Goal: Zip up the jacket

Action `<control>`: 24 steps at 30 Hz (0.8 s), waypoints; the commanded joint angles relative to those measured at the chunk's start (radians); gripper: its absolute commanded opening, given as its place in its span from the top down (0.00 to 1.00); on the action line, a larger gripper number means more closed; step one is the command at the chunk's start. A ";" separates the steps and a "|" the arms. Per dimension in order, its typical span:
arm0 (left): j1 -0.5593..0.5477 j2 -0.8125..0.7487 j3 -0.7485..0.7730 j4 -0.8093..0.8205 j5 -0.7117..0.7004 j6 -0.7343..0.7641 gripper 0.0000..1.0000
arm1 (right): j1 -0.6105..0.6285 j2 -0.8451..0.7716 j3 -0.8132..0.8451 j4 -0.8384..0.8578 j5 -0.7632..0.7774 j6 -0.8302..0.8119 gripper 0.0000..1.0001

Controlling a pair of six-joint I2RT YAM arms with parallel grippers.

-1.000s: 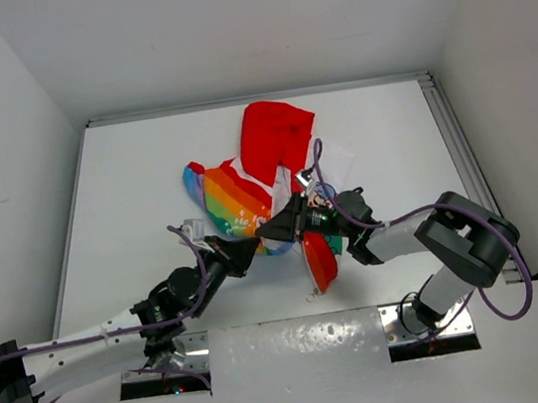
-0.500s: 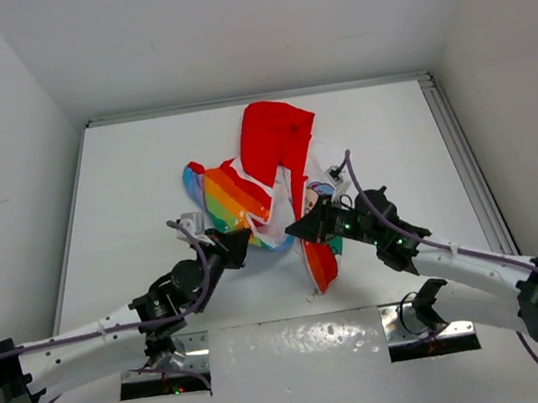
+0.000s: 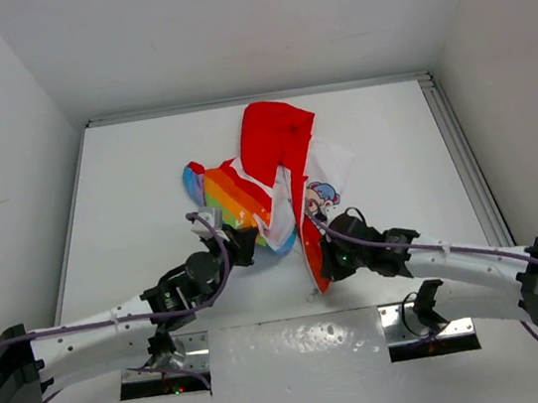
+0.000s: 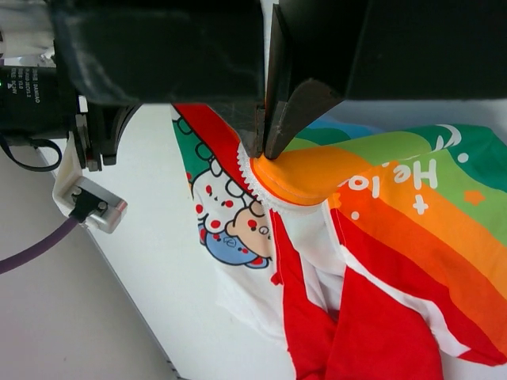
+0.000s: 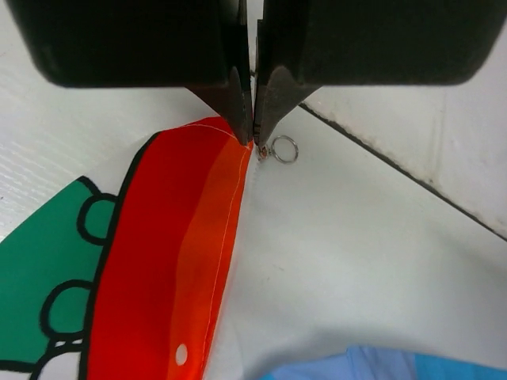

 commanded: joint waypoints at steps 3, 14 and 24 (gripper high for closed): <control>0.009 0.004 0.024 0.034 0.020 0.003 1.00 | 0.089 0.083 0.116 -0.067 0.128 -0.058 0.91; 0.009 -0.053 0.017 -0.032 0.006 -0.006 1.00 | 0.148 0.261 0.183 -0.156 0.251 -0.067 0.64; 0.010 -0.071 -0.017 -0.008 -0.017 -0.007 1.00 | 0.183 0.333 0.200 -0.189 0.247 -0.036 0.63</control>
